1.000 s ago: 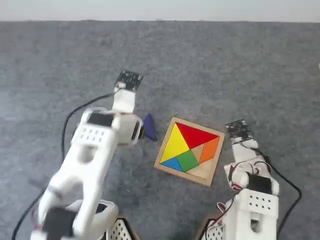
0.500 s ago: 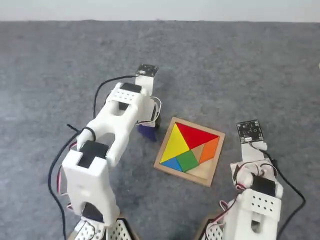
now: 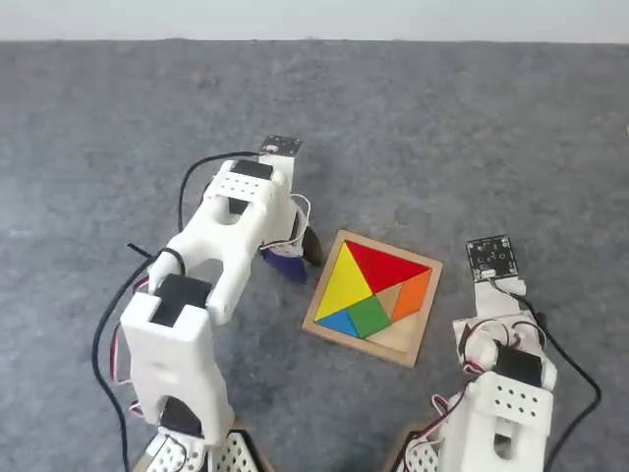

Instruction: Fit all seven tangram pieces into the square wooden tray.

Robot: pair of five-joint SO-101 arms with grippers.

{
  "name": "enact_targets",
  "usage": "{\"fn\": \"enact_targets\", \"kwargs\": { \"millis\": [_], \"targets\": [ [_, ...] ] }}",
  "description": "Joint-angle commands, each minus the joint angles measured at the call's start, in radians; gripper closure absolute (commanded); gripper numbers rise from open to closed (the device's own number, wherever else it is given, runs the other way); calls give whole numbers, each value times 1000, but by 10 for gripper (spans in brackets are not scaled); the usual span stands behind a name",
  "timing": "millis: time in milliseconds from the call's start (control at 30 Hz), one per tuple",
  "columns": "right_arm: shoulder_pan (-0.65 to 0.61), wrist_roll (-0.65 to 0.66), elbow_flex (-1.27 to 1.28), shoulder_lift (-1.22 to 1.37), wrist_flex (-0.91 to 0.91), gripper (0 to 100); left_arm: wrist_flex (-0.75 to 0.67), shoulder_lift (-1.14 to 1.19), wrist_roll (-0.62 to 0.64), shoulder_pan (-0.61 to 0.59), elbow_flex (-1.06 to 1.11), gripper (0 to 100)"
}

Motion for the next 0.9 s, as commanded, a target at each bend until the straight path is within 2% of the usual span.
{"fn": "enact_targets", "kwargs": {
  "millis": [0, 167, 367, 600, 867],
  "targets": [
    [-8, -8, -6, -18, -19, 656, 17, -12, 29, -17, -4, 648],
    [-8, -8, -6, -18, -19, 656, 40, -12, 29, 3, 12, 652],
    [-8, -8, -6, -18, -19, 656, 38, -12, 25, 17, 33, 737],
    [-8, -8, -6, -18, -18, 656, -23, -11, -44, 9, 35, 783],
    [-8, -6, 2, -18, -21, 656, -14, -9, -89, 18, 50, 847]
  ]
}}
